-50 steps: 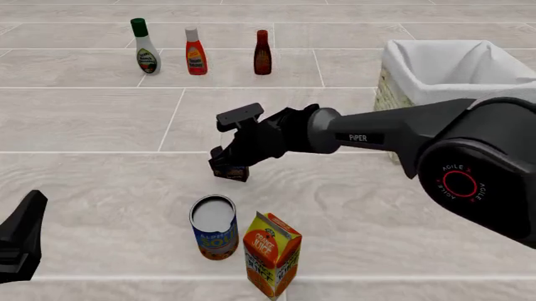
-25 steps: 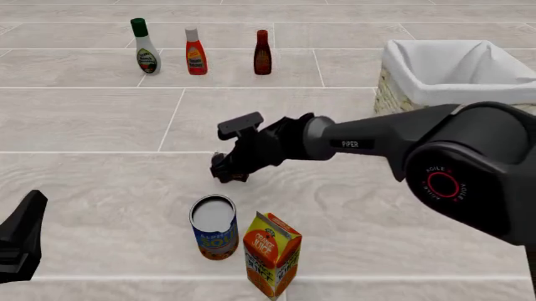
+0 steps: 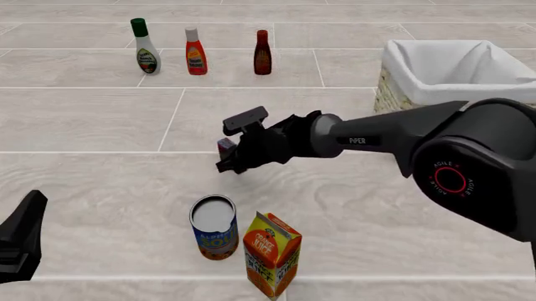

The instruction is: Pick the chocolate pudding and place it in the basket.

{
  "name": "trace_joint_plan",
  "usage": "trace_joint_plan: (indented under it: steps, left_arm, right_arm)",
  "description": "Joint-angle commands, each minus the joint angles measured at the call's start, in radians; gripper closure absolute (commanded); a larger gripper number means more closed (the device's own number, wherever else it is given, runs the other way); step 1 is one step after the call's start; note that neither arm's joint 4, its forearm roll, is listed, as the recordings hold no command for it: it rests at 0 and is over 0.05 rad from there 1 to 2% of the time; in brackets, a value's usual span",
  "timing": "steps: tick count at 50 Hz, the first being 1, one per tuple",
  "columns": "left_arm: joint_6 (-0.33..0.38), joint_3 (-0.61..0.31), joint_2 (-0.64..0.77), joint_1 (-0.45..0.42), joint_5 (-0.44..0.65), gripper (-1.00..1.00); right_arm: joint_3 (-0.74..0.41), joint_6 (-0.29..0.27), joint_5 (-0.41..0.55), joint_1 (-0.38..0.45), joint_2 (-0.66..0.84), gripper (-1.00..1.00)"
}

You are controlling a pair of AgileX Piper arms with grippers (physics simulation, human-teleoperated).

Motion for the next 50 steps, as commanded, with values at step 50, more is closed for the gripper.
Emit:
trace_joint_plan:
  steps: [50]
  left_arm:
    - [0.0, 0.0, 0.0, 0.0, 0.0, -1.0]
  right_arm:
    - [-0.027, -0.071, 0.063, -0.142, -0.323, 1.0]
